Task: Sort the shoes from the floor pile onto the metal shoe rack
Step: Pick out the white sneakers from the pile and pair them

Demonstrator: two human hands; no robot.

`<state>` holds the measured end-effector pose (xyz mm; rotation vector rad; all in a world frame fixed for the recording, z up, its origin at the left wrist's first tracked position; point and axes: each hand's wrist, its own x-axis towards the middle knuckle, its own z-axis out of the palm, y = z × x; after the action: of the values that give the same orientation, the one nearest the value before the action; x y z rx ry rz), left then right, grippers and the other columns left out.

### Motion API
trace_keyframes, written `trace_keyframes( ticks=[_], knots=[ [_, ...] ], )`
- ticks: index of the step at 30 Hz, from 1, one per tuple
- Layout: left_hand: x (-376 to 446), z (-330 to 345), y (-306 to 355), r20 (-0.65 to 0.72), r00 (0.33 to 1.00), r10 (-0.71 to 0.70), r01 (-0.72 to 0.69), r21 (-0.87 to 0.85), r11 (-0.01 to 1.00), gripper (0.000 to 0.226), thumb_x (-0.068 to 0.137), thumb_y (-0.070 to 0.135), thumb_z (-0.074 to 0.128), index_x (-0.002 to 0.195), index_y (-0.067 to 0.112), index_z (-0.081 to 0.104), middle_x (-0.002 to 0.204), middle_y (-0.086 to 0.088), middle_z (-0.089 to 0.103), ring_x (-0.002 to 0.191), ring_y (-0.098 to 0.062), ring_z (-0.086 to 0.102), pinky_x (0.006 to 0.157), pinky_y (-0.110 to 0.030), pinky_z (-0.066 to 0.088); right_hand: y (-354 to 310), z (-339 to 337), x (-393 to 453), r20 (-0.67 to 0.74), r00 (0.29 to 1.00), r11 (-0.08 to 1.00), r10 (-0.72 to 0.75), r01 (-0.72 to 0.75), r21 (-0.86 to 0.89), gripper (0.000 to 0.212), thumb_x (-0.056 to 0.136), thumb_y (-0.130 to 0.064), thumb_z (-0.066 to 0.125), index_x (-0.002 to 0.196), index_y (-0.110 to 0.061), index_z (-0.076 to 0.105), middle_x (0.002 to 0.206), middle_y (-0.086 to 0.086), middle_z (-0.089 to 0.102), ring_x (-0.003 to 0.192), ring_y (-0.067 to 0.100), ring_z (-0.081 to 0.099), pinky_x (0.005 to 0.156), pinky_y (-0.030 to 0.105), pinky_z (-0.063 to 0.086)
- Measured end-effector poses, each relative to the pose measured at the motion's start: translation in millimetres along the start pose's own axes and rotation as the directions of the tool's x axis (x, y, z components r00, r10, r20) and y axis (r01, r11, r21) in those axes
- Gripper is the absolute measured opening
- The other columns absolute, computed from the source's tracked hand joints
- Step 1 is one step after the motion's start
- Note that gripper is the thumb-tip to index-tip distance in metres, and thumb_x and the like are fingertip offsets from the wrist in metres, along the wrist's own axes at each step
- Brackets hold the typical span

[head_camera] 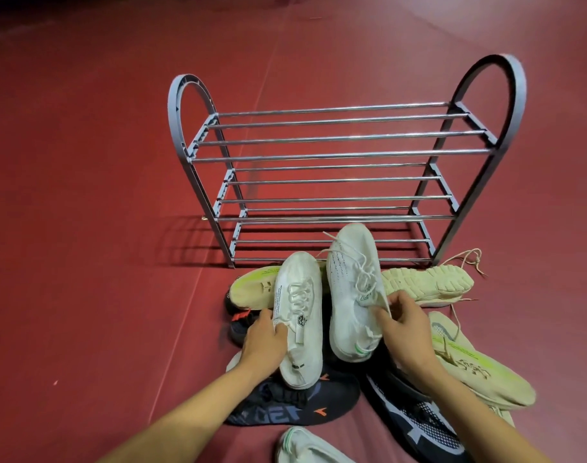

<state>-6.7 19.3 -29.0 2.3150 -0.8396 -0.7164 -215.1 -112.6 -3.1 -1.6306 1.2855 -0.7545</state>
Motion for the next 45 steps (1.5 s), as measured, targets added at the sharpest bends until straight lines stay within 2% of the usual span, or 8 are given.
trace_keyframes(
  ticks=[5,9,13,21,25,34,38,45],
  knots=[
    [-6,10,13,0.006,0.998,0.056,-0.055,-0.092,0.994,0.017,0.098,0.028,0.046,0.108,0.017,0.055,0.101,-0.003,0.065,0.094,-0.023,0.060,0.075,-0.036,0.045,-18,1,1,-0.039,0.998,0.991,-0.052,0.056,0.118,0.020,0.086,-0.010,0.067,0.075,-0.016,0.052,0.071,0.018,0.059,0.057,0.021,0.049,0.056,0.043,0.046],
    [-3,21,32,0.035,0.982,0.183,-0.183,-0.016,0.983,0.020,0.100,0.032,0.046,0.110,0.016,0.054,0.100,-0.002,0.065,0.096,-0.023,0.058,0.077,-0.038,0.044,-29,-4,3,-0.056,0.994,0.985,-0.097,0.104,0.138,0.019,0.087,-0.006,0.068,0.076,-0.012,0.054,0.068,0.005,0.059,0.059,0.015,0.049,0.056,0.032,0.042],
    [0,24,30,0.032,0.983,0.180,-0.182,0.079,0.980,0.020,0.102,0.028,0.043,0.108,0.011,0.051,0.102,-0.006,0.061,0.091,-0.021,0.052,0.074,-0.037,0.041,-28,-11,5,-0.072,0.990,0.982,-0.120,0.129,0.138,0.019,0.087,-0.005,0.069,0.076,-0.011,0.055,0.072,0.011,0.061,0.062,0.014,0.050,0.058,0.027,0.042],
    [-1,14,16,0.193,0.974,0.122,-0.156,0.171,0.973,0.022,0.103,0.028,0.039,0.093,0.009,0.046,0.082,-0.006,0.054,0.083,-0.027,0.048,0.067,-0.036,0.034,-18,-19,5,-0.102,0.994,0.997,-0.029,0.036,0.073,0.013,0.083,-0.006,0.070,0.079,-0.006,0.058,0.073,0.015,0.065,0.061,0.021,0.052,0.058,0.034,0.040],
    [-5,15,17,0.116,0.988,0.106,-0.131,0.229,0.965,0.018,0.100,0.021,0.039,0.084,0.012,0.038,0.080,-0.006,0.047,0.077,-0.027,0.045,0.063,-0.036,0.031,1,-39,11,-0.135,0.990,0.997,0.051,-0.058,-0.045,0.015,0.082,-0.009,0.070,0.076,-0.009,0.056,0.073,0.014,0.065,0.062,0.026,0.053,0.060,0.038,0.042],
    [-14,30,12,-0.102,0.983,0.152,-0.142,0.097,0.985,0.018,0.098,0.023,0.044,0.083,0.014,0.044,0.083,-0.008,0.058,0.078,-0.029,0.055,0.067,-0.040,0.041,14,-46,9,-0.179,0.976,0.990,0.125,-0.134,-0.040,0.019,0.080,-0.016,0.073,0.074,-0.012,0.055,0.075,0.015,0.066,0.073,0.039,0.062,0.068,0.051,0.053],
    [-12,29,15,-0.176,0.968,0.178,-0.177,0.020,0.984,0.020,0.100,0.026,0.045,0.083,0.016,0.043,0.079,-0.005,0.055,0.074,-0.027,0.054,0.064,-0.040,0.040,8,-40,8,-0.150,0.985,0.995,0.082,-0.089,-0.044,0.019,0.083,-0.013,0.073,0.076,-0.007,0.057,0.069,0.010,0.062,0.064,0.027,0.052,0.061,0.038,0.041],
    [-1,29,14,0.034,0.999,0.003,0.000,-0.068,0.998,0.026,0.094,0.033,0.057,0.082,0.016,0.043,0.090,-0.007,0.059,0.084,-0.023,0.055,0.070,-0.037,0.044,0,-33,3,-0.127,0.988,0.996,0.082,-0.085,-0.020,0.020,0.083,-0.007,0.072,0.074,-0.007,0.054,0.065,0.004,0.056,0.060,0.021,0.047,0.058,0.035,0.038]
  ],
)
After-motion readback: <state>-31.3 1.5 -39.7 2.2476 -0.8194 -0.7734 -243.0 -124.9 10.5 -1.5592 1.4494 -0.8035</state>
